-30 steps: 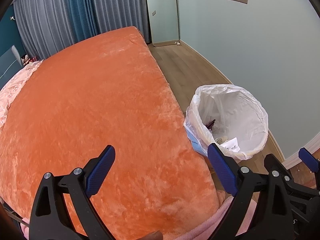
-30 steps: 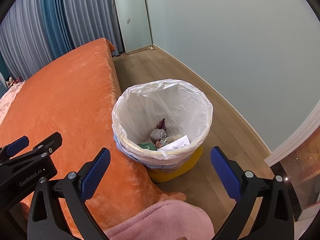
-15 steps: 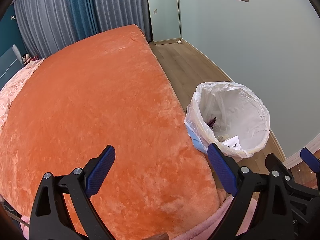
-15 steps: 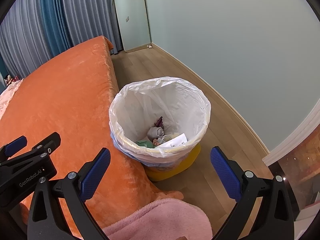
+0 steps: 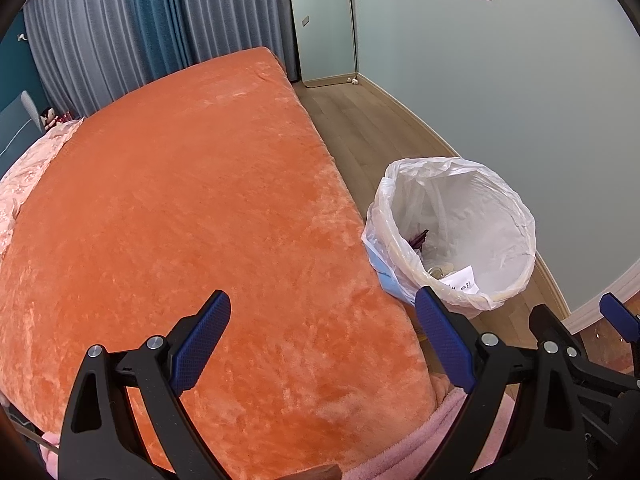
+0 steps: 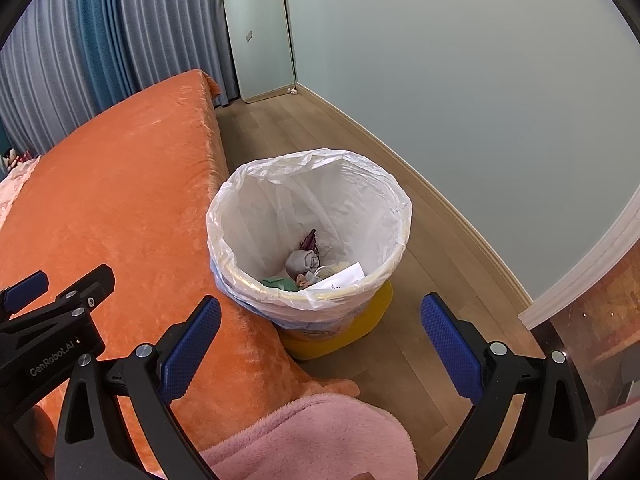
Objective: Collect trash
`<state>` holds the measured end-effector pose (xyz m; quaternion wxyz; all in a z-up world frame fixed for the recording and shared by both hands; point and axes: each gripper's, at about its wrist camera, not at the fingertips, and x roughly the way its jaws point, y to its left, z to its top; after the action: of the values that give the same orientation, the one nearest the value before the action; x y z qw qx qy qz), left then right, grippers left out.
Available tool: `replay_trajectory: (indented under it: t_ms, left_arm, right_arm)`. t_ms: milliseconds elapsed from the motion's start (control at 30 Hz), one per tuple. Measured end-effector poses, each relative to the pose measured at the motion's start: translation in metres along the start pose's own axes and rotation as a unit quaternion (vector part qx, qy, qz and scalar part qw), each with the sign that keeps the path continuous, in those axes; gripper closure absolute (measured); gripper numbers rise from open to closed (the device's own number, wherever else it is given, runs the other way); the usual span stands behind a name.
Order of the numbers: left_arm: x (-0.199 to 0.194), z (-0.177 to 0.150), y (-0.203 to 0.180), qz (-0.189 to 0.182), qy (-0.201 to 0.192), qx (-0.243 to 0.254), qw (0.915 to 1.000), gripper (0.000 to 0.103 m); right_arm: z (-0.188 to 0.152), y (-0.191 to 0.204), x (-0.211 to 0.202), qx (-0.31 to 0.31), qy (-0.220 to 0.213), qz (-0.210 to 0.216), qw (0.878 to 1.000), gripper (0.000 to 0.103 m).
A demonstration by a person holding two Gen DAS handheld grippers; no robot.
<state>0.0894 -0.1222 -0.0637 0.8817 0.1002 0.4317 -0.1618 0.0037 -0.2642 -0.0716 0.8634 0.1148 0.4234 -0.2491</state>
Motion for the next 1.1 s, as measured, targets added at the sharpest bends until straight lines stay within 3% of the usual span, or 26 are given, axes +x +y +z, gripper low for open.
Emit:
replay_trajectory:
  t_ms: [1100]
  left_arm:
    - [-0.0006,-0.0005,-0.0056,-0.003,0.002,0.010,0.9999,0.014]
  right_arm:
    - [-0.0020,-0.0041,0.0014,0.004,0.003,-0.008,1.000,0.007]
